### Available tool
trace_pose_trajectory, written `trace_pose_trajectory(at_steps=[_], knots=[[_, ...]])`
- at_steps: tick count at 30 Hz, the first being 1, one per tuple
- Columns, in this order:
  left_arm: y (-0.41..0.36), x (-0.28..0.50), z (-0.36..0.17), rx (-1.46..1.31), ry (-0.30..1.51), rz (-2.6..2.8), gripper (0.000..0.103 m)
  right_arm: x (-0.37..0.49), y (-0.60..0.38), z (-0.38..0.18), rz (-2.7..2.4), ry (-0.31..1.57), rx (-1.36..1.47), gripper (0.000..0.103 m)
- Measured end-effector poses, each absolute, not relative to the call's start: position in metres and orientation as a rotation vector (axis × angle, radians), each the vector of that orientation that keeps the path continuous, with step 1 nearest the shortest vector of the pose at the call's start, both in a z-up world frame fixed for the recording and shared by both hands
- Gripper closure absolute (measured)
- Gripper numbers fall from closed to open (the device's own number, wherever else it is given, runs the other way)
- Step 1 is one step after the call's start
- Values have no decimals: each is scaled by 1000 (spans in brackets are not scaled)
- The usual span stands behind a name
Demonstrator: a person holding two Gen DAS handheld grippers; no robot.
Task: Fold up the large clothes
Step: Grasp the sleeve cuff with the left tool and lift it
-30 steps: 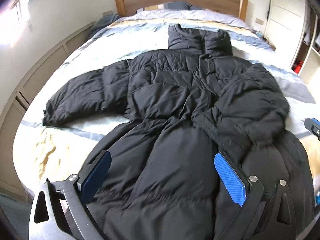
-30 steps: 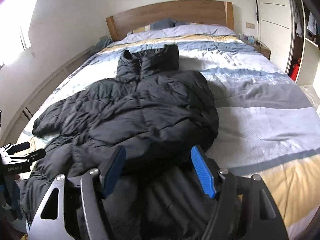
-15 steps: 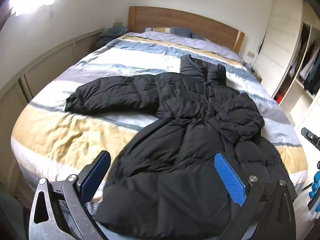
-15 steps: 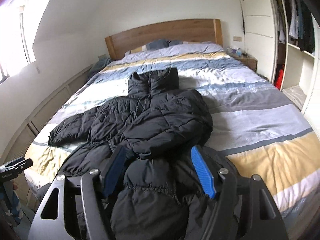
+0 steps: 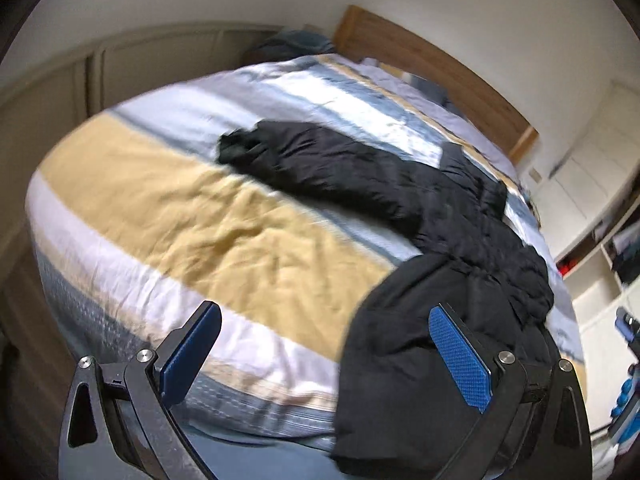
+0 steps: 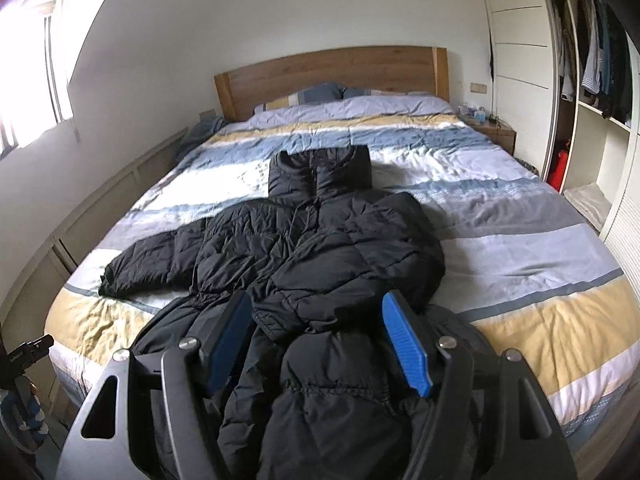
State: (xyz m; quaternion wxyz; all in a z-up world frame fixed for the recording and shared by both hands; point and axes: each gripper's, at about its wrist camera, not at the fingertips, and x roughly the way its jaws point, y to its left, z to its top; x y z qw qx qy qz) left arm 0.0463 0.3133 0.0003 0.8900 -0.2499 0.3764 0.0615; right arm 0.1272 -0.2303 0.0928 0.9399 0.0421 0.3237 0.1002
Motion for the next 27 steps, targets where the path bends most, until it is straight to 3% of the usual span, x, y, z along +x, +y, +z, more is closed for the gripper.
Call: trace_pose_trajectory(at_steps=[6, 11, 14, 27], knots=[[363, 65, -42, -638, 831, 135, 3, 147, -195, 72, 224, 728, 39, 35], [400, 112, -51, -734, 817, 89, 13, 166, -171, 62, 228, 770, -17, 35], [419, 146, -57, -821, 805, 51, 19, 178, -171, 62, 204, 777, -5, 35], [490, 242, -112, -1147, 764, 119, 26, 197, -212, 52, 48, 823, 30, 35]])
